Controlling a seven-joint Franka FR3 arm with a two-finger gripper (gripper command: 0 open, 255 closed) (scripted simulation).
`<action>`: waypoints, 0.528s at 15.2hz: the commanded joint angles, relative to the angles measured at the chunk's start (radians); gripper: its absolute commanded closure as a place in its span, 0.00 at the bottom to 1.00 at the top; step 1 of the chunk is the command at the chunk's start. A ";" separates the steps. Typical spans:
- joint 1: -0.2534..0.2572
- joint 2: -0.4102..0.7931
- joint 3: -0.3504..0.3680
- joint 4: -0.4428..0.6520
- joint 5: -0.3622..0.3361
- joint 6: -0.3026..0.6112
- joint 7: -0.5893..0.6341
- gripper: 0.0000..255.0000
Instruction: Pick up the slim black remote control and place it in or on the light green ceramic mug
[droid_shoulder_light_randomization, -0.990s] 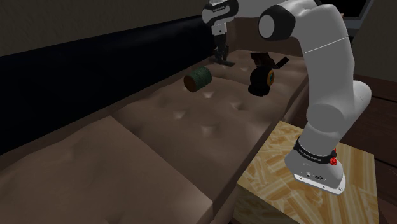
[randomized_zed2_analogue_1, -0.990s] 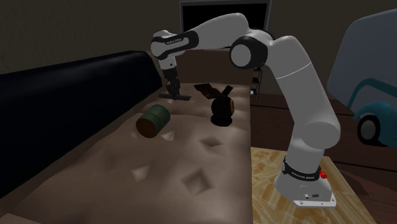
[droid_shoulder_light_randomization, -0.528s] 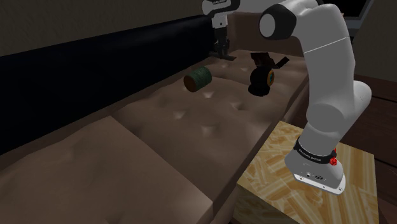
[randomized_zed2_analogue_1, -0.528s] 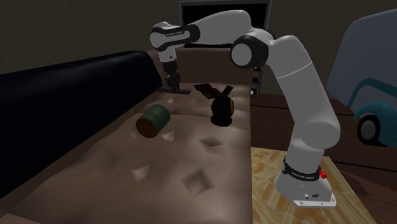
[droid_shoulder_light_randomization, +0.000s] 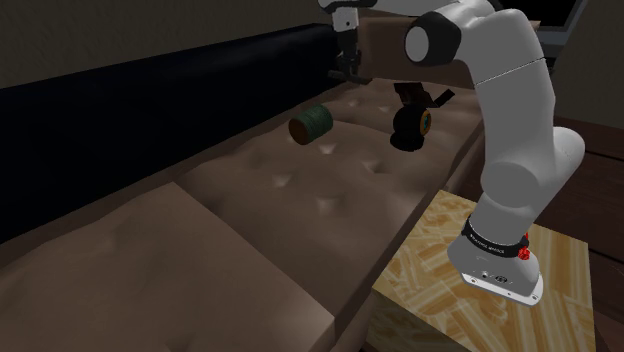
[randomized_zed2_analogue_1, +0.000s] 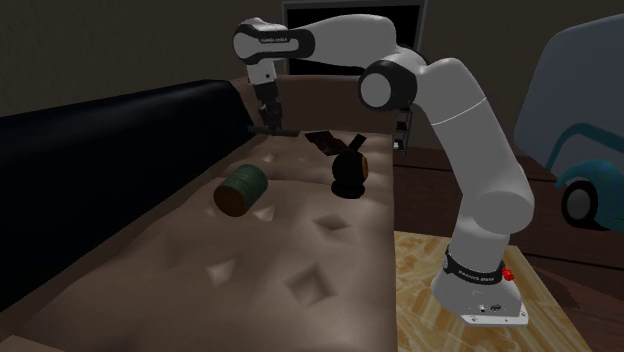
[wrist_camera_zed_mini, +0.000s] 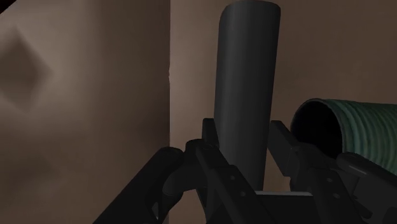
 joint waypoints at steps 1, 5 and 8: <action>-0.004 0.014 0.001 0.039 0.002 -0.026 0.000 1.00; 0.064 -0.011 0.018 -0.009 0.003 -0.006 0.079 1.00; 0.111 -0.014 0.033 -0.017 0.007 -0.001 0.138 1.00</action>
